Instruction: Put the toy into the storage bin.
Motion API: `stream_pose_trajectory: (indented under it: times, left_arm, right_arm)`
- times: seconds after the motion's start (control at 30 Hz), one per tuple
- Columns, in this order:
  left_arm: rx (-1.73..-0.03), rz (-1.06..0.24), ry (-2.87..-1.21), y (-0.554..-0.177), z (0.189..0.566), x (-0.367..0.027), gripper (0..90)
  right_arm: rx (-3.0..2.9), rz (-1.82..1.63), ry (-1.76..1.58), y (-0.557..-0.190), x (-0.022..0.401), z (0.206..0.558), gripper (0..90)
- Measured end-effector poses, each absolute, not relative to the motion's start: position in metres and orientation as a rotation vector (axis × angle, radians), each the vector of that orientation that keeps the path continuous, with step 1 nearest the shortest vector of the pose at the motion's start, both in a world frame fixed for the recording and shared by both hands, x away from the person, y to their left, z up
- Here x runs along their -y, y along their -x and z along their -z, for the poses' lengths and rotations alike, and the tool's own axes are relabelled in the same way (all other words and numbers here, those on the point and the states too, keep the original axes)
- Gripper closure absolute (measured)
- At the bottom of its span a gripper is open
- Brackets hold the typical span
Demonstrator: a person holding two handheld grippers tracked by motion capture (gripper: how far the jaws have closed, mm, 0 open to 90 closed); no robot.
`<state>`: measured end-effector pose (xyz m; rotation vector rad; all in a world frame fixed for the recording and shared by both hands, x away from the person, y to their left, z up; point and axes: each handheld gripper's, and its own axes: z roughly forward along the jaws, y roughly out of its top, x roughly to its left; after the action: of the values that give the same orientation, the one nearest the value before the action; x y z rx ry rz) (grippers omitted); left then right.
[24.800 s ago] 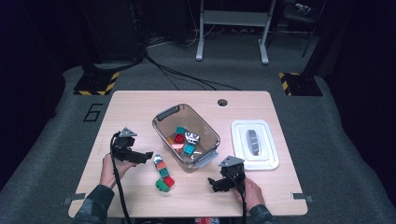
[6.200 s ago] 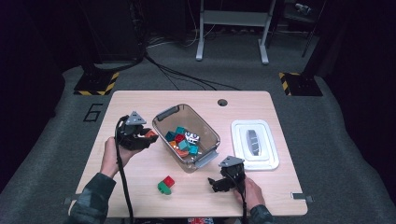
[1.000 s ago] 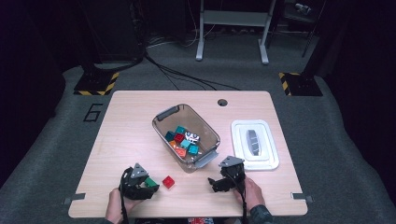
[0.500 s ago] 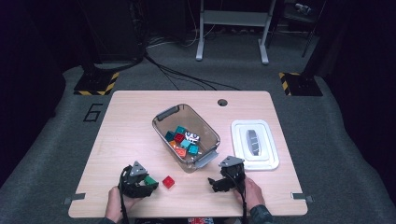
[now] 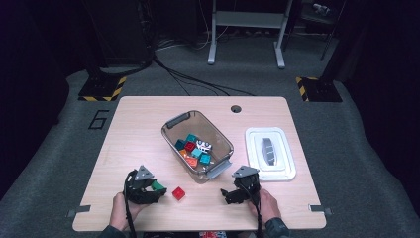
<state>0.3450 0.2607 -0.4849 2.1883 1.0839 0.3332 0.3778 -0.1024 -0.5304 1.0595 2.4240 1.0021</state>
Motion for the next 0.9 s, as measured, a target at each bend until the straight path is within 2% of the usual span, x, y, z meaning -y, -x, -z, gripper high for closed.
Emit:
stream_pose_trajectory:
  times: [0.9]
  left_arm:
    - [-1.04,-0.39,-2.158,-0.381,0.421,-0.269,43.5]
  right_arm:
    - [-2.414,-1.009,-1.078,-0.378,0.101,0.53,0.0]
